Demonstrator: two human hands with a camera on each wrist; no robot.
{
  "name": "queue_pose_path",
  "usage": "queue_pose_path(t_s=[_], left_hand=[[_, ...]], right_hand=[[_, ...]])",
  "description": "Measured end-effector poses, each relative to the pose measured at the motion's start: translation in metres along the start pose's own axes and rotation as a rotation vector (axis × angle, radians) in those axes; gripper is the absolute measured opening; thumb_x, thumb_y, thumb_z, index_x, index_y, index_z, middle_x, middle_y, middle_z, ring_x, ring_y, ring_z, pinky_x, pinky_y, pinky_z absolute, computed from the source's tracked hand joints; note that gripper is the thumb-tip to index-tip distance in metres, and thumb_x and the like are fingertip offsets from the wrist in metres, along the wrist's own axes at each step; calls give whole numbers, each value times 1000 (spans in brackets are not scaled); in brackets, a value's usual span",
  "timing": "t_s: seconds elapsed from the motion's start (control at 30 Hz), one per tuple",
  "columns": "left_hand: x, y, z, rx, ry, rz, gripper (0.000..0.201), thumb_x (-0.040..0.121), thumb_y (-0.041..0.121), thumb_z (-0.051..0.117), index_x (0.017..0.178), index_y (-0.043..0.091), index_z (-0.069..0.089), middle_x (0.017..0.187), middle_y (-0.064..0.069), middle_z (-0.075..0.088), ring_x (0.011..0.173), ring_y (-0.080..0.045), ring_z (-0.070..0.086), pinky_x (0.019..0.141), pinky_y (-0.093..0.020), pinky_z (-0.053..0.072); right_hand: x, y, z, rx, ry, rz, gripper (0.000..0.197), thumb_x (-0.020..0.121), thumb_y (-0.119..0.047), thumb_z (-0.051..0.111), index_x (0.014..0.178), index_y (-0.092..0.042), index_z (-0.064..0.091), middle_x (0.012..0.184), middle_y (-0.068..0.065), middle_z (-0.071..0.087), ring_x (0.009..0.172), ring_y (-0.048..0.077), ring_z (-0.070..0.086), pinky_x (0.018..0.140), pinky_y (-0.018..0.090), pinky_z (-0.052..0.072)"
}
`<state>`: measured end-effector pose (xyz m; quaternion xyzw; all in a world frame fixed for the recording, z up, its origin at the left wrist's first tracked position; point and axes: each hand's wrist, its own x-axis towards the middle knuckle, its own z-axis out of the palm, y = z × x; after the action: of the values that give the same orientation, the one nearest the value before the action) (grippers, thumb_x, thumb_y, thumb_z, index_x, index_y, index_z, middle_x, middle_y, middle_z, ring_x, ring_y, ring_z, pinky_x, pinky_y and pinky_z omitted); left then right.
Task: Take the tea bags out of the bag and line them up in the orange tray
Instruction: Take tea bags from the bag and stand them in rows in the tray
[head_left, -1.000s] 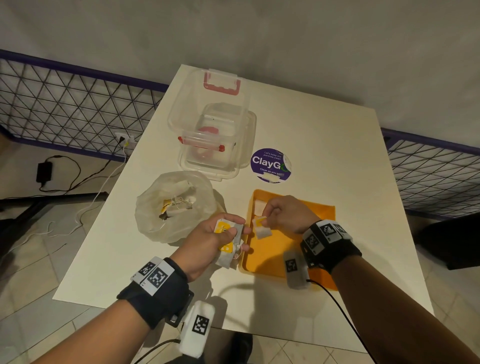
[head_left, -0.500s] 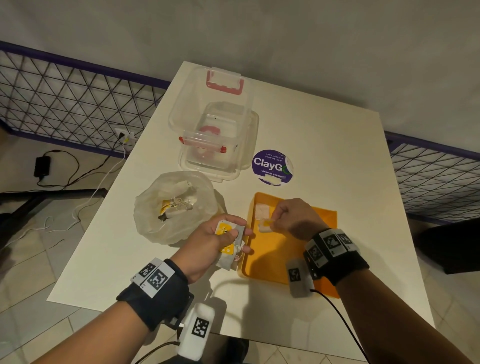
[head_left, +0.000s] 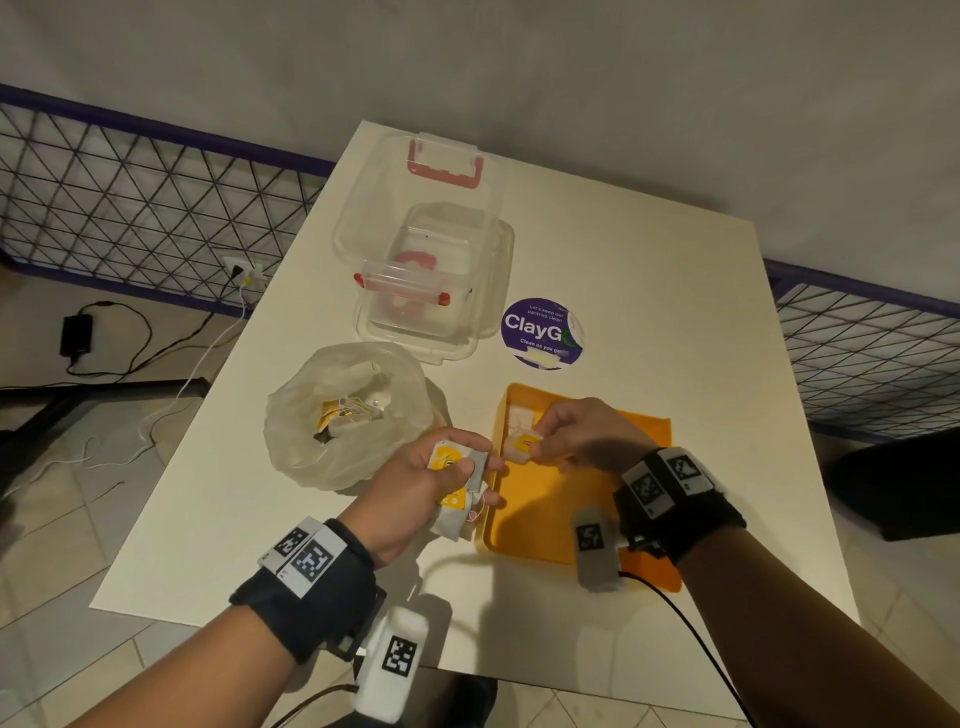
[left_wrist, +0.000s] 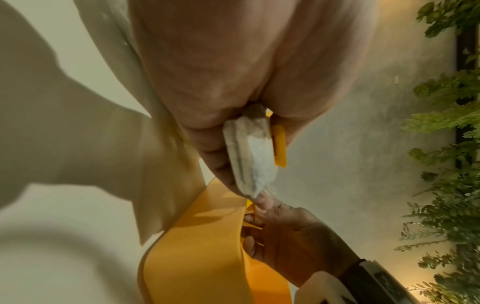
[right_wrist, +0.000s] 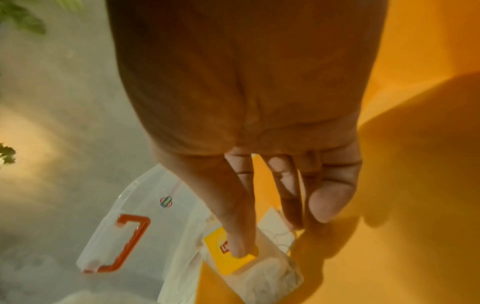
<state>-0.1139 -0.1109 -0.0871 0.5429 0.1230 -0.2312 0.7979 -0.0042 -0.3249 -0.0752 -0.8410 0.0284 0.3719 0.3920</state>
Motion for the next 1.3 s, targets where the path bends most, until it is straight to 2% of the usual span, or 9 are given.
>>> queue_pose_path(t_s=[0.1,0.17,0.33,0.47,0.63,0.73,0.9,1.1,1.3], left_hand=[[0,0,0,4,-1,2,24,99,7,51,121,1,57,116,-21,69,90,-38,69,74,-40,56],[0,-1,0,0,-6,3,24,99,6,51,121,0,57,117,-22,69,91,-38,69,75,-41,55],[-1,0,1,-9,-9,6,21,100,4,48,118,2,59,116,-21,69,88,-35,70,72,-39,56],[-1,0,0,-8,-14,15,21,100,4,48,118,2,59,115,-21,70,88,-36,69,74,-41,55],[-2,-3,-1,-17,-16,15,22,100,3,49,119,1,59,115,-22,69,87,-36,69,71,-38,56],[-1,-4,-1,-10,-16,15,22,100,3,49,119,1,59,115,-22,69,86,-35,69,72,-40,55],[-1,-5,0,-6,-29,15,22,100,3,48,119,1,59,116,-21,69,87,-36,69,77,-43,53],[-2,-4,-1,0,-30,16,22,100,4,48,119,2,60,115,-20,70,87,-35,69,81,-46,52],[-2,-2,0,-7,-39,12,22,100,5,49,119,2,60,115,-19,70,89,-35,69,76,-41,55]], right_hand=[[-3,1,-3,99,-65,74,17,77,-12,82,89,-12,69,98,11,70,95,25,66,79,34,56],[-3,2,-4,137,-94,68,17,78,-11,81,90,-12,69,99,12,71,97,25,66,82,35,55],[-5,-1,-3,271,-96,10,20,80,-5,79,95,-9,65,89,9,67,84,21,62,73,29,52],[-6,4,2,160,-39,-1,23,79,-12,80,98,-7,67,92,6,69,86,19,64,75,30,53],[-9,4,6,113,41,-26,15,80,-11,79,88,-10,66,81,1,64,76,15,59,63,24,48],[-8,0,9,125,58,-32,17,79,-12,80,89,-11,66,84,0,65,77,15,59,62,23,48],[-3,-2,10,223,54,11,17,77,-12,82,85,-15,67,80,-2,69,78,16,61,71,29,50],[1,2,13,457,43,33,17,79,-3,78,87,-10,65,91,9,70,91,23,66,92,38,54],[-2,-3,14,867,75,71,26,84,12,66,107,1,59,105,25,66,94,31,69,71,31,63]])
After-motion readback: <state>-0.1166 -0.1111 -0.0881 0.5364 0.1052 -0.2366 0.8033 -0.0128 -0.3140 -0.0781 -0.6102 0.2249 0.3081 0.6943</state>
